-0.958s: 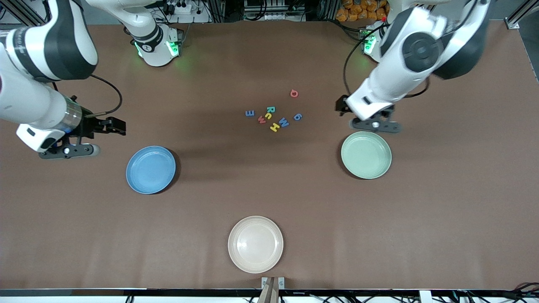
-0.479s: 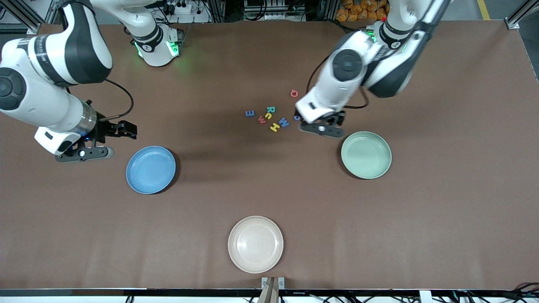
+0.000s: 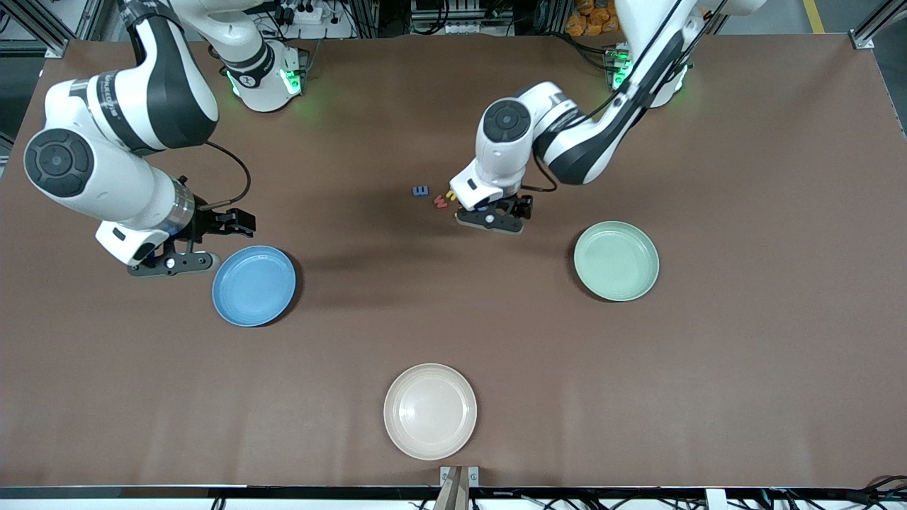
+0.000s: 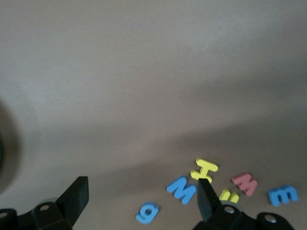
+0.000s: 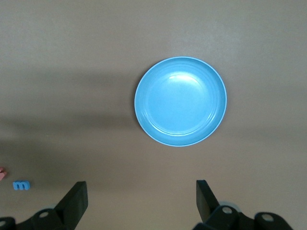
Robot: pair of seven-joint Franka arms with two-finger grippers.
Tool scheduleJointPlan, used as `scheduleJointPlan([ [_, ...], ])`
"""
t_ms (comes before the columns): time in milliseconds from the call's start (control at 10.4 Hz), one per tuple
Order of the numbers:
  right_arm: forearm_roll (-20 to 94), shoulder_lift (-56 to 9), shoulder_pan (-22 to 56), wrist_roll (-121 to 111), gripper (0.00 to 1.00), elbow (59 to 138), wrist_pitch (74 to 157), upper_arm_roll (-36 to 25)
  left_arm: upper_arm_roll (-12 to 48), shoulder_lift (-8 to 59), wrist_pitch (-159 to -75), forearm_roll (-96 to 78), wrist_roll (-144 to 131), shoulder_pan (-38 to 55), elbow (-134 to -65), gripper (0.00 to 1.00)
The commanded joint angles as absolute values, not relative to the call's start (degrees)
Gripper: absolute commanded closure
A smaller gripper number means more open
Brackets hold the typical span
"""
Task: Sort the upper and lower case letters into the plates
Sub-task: 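Lower the left gripper over the yellow H letter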
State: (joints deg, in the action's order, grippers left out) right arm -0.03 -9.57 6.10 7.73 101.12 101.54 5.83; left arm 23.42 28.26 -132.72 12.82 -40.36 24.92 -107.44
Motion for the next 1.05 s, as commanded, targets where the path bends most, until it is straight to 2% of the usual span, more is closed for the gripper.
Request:
scheduleJointPlan([
  [0,-0.53,-10.10,5.80,11.59,0.00,101.25,102.04,7.38,23.38,32.33,-137.78,15.03,-42.80,26.01,-106.26,0.00],
  [192,-0.53,-10.20,5.80,13.70,0.00,101.25,101.96,7.47,22.68,34.70,-140.00,18.00,-46.20,28.90,-106.17,0.00],
  [479,-0.53,-10.81,5.80,14.41,0.00,101.25,102.22,7.91,22.41,39.10,-140.10,26.63,-51.49,29.70,-102.49,0.00],
  [958,-0.53,-10.63,5.80,14.41,0.00,101.25,101.60,7.91,22.41,39.55,-140.01,26.72,-51.16,30.15,-103.62,0.00],
])
